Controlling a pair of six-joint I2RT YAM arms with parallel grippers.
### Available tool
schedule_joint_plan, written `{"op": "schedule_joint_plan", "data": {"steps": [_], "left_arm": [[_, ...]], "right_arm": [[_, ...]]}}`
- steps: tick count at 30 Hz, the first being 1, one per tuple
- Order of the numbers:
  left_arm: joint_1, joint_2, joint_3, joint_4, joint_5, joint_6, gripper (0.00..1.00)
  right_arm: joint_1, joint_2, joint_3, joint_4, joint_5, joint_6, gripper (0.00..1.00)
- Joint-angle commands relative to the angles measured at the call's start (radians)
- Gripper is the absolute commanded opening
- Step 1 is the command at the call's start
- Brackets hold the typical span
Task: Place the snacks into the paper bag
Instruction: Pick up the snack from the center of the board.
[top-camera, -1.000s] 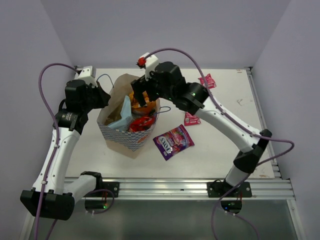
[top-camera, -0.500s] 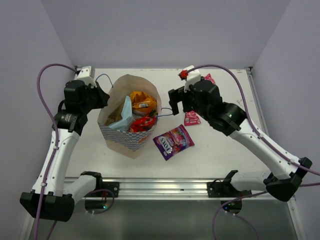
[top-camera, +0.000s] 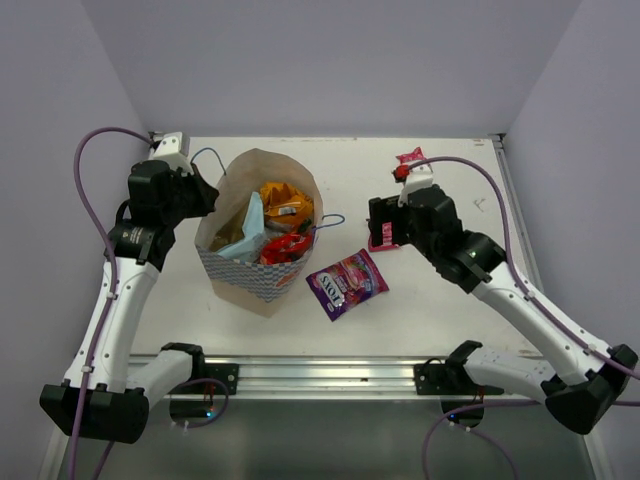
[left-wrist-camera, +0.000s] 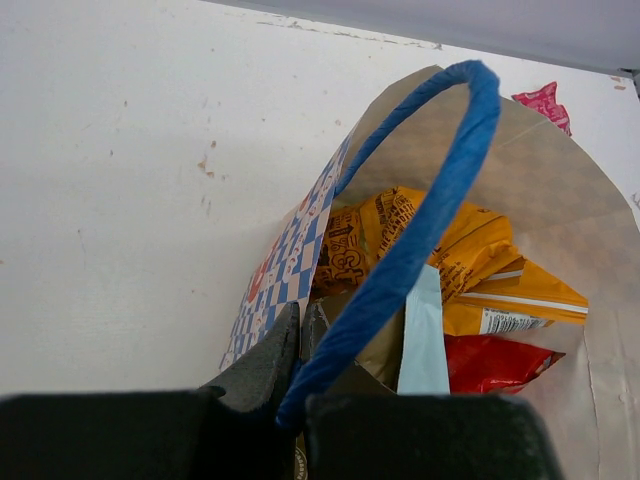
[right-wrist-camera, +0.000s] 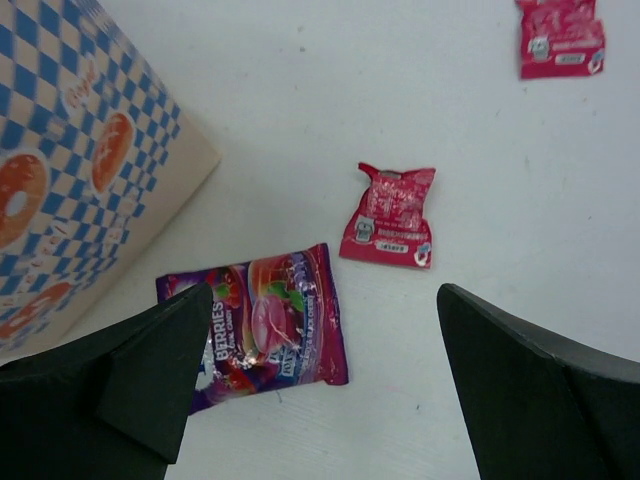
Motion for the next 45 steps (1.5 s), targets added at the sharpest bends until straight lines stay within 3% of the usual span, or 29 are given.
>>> {"op": "schedule_joint_plan", "data": {"steps": [1, 9, 19, 30, 34, 38, 39, 42, 45], "left_arm": [[0.003, -0.027, 0.022, 0.061, -0.014, 0.016, 0.00], [0.003, -0.032, 0.014, 0.053, -0.020, 0.027, 0.00], [0.003, -0.027, 0.007, 0.056, -0.015, 0.026, 0.00], [0.003, -0.019, 0.007, 0.061, -0.017, 0.029, 0.00], [0.003, -0.012, 0.004, 0.063, -0.014, 0.027, 0.00], [0.003, -0.010, 0.005, 0.064, -0.012, 0.027, 0.00], [0.003, -0.010, 0.007, 0.064, -0.012, 0.027, 0.00], [0.003, -0.012, 0.005, 0.064, -0.012, 0.027, 0.00], [0.003, -0.009, 0.005, 0.064, -0.011, 0.027, 0.00]], "right_arm": [[-0.023, 0.055, -0.079, 0.063, -0.101, 0.084, 0.98], [-0.061, 0.169, -0.246, 0.185, -0.217, 0.178, 0.98], [-0.127, 0.365, -0.347, 0.330, -0.419, 0.152, 0.96], [-0.129, 0.517, -0.442, 0.475, -0.403, 0.124, 0.88], [-0.129, 0.536, -0.485, 0.518, -0.418, 0.142, 0.68], [-0.129, 0.525, -0.493, 0.512, -0.421, 0.149, 0.36], [-0.129, 0.517, -0.492, 0.499, -0.416, 0.147, 0.22], [-0.129, 0.467, -0.476, 0.448, -0.398, 0.143, 0.02], [-0.129, 0.383, -0.444, 0.395, -0.371, 0.130, 0.00]]}}
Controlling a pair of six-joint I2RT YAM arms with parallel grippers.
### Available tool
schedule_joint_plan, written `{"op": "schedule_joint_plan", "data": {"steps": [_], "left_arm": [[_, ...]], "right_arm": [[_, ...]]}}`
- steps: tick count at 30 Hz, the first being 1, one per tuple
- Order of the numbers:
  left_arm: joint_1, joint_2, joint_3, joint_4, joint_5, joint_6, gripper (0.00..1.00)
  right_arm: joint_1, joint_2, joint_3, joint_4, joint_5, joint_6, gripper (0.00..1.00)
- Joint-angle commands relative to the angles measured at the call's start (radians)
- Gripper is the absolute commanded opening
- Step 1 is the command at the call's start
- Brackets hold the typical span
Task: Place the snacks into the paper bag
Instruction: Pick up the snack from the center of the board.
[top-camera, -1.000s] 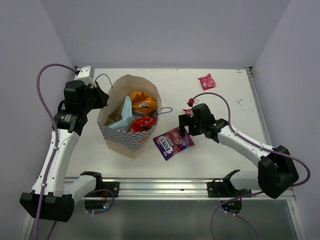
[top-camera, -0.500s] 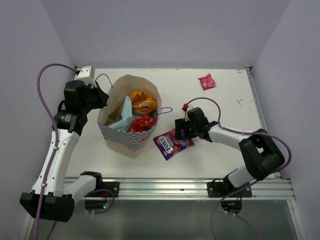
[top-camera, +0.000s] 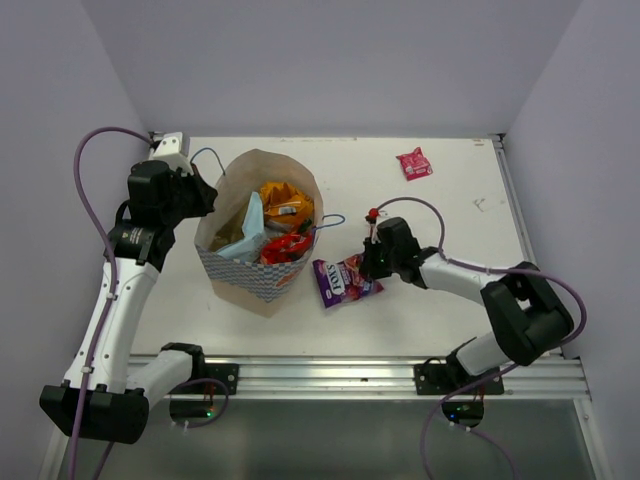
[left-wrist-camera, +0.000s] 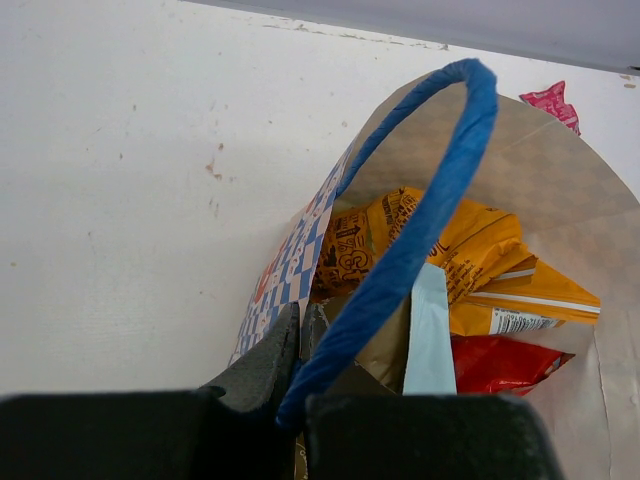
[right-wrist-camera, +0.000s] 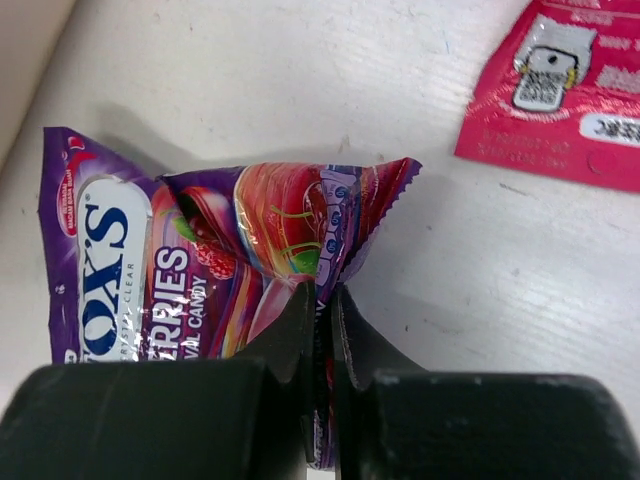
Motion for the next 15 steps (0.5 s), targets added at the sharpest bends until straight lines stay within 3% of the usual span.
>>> {"op": "schedule_joint_plan", "data": {"steps": [1, 15], "left_arm": [[0.003, -0.006, 0.005, 0.065, 0.002, 0.010, 0.00], [0.003, -0.011, 0.002, 0.076, 0.010, 0.016, 0.00]], "right_arm": [[0.001, -0.092, 0.005, -0.156, 0.064, -0.030, 0.00], [0.004, -0.439, 0.223, -0.388, 0.270, -0.179, 0.00]]}}
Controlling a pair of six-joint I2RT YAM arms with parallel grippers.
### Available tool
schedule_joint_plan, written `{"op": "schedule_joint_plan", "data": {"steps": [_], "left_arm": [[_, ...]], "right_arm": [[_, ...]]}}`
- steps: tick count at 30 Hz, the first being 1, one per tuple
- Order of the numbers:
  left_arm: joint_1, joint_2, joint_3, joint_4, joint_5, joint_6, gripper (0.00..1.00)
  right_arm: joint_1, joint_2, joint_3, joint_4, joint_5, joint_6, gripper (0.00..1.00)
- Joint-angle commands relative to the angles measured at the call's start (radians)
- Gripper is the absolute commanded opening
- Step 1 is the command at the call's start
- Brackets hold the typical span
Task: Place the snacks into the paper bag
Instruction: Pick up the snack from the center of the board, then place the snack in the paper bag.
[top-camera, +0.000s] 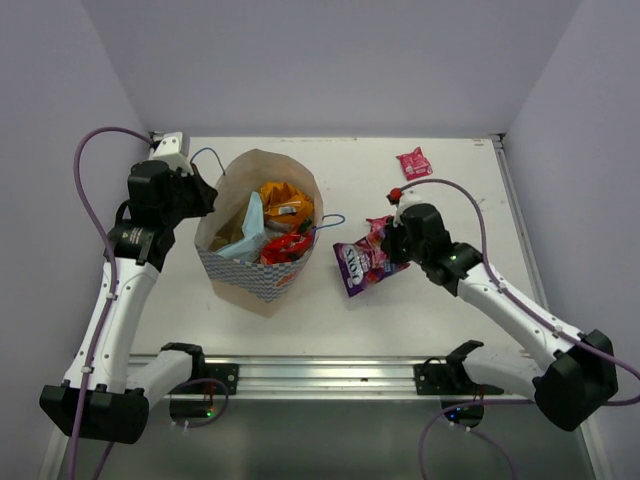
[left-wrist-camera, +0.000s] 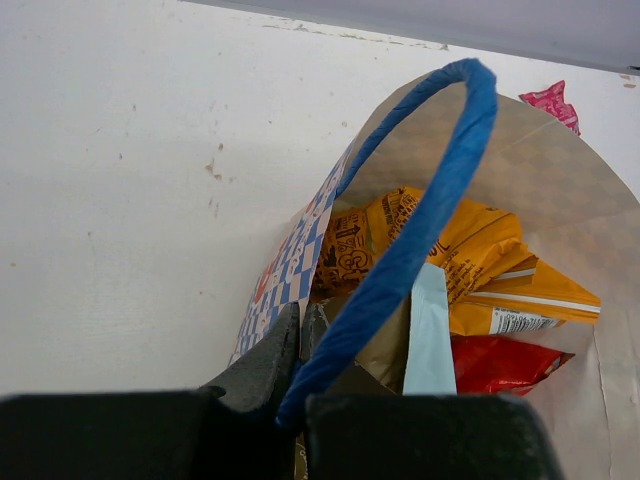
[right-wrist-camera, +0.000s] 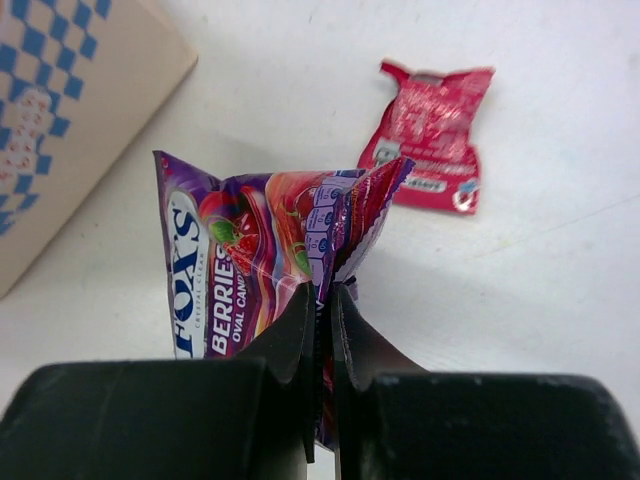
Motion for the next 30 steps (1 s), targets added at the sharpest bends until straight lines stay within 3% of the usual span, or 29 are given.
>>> {"op": "schedule_joint_plan", "data": {"steps": [1, 6, 15, 23, 30], "left_arm": [[0.003, -0.009, 0.002, 0.075, 0.012, 0.013, 0.00], [0.003, -0.009, -0.019, 0.092, 0.021, 0.015, 0.00], [0.003, -0.012, -0.036, 0.112, 0.041, 0.016, 0.00], [0.003, 0.003, -0.029, 0.114, 0.055, 0.024, 0.00], [0.003, 0.015, -0.030, 0.107, 0.061, 0.030, 0.00]], "right_arm": [[0.004, -0.066, 0.133, -0.043, 0.118, -0.069, 0.00], [0.004, -0.088, 0.243, -0.057, 0.261, -0.132, 0.00], [0.004, -0.037, 0.453, 0.024, 0.347, -0.307, 0.00], [0.018, 0.067, 0.642, 0.208, 0.067, -0.458, 0.00], [0.175, 0.205, 0.808, 0.259, 0.013, -0.635, 0.00]]}}
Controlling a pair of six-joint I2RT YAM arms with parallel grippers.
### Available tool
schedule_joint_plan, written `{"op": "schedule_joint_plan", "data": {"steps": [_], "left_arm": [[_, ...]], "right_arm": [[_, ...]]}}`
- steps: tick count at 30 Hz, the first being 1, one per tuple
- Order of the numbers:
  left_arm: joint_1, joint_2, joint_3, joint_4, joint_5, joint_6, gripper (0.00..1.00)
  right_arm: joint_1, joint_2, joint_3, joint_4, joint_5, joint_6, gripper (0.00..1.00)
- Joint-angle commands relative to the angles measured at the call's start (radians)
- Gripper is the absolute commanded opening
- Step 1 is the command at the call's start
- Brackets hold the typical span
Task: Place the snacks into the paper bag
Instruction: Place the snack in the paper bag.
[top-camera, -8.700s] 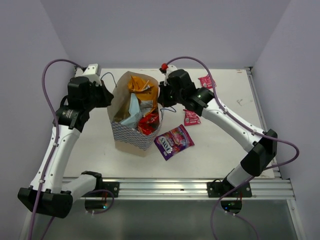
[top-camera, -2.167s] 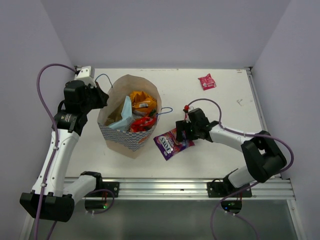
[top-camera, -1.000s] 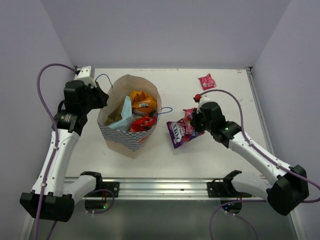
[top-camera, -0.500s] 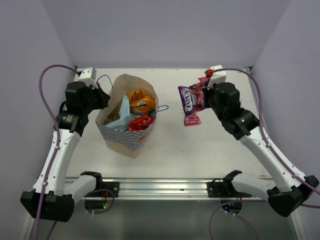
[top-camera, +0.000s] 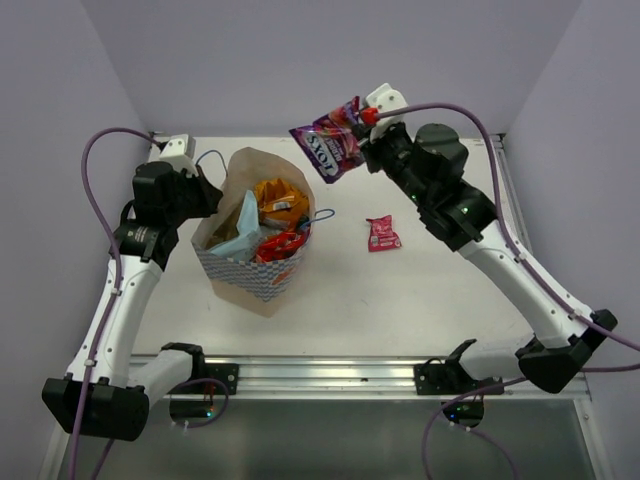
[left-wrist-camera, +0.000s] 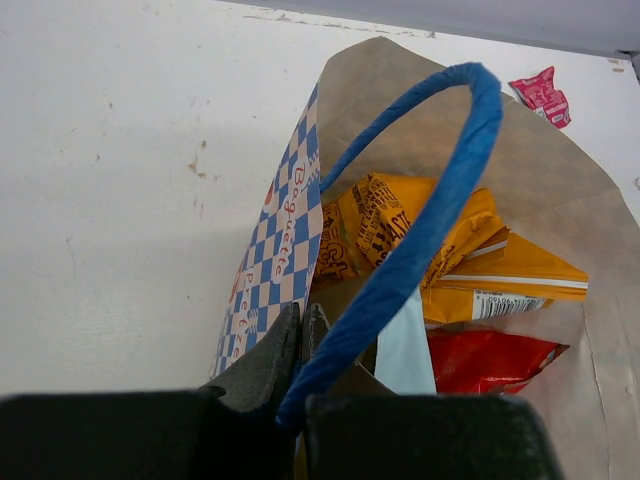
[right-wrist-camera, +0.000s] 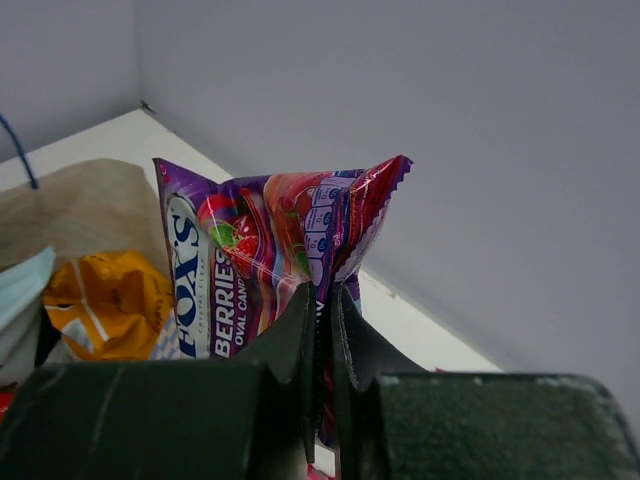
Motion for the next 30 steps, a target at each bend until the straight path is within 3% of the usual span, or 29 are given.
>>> {"op": "schedule_joint_plan", "data": {"steps": [1, 6, 10, 17, 26, 30], "left_arm": [[0.002, 0.003, 0.009, 0.060, 0.018, 0.022, 0.00], [0.003, 0.000, 0.011, 0.055, 0.011, 0.025, 0.00], [0.003, 0.000, 0.012, 0.051, 0.012, 0.026, 0.00], [0.003, -0.001, 0.017, 0.047, 0.011, 0.028, 0.00], [0.003, -0.003, 0.020, 0.046, 0.014, 0.028, 0.00], [0.003, -0.006, 0.017, 0.041, 0.009, 0.028, 0.00]], "right_arm": [[0.080, 0.051, 0.107, 0.107, -0.071, -0.153, 0.00], [0.120, 0.102, 0.123, 0.184, -0.241, -0.275, 0.00], [0.145, 0.150, 0.184, 0.120, -0.391, -0.340, 0.00], [0.165, 0.168, 0.105, 0.150, -0.592, -0.454, 0.00], [0.180, 0.243, 0.039, 0.152, -0.660, -0.632, 0.00], [0.188, 0.271, -0.017, 0.231, -0.651, -0.666, 0.00]]}}
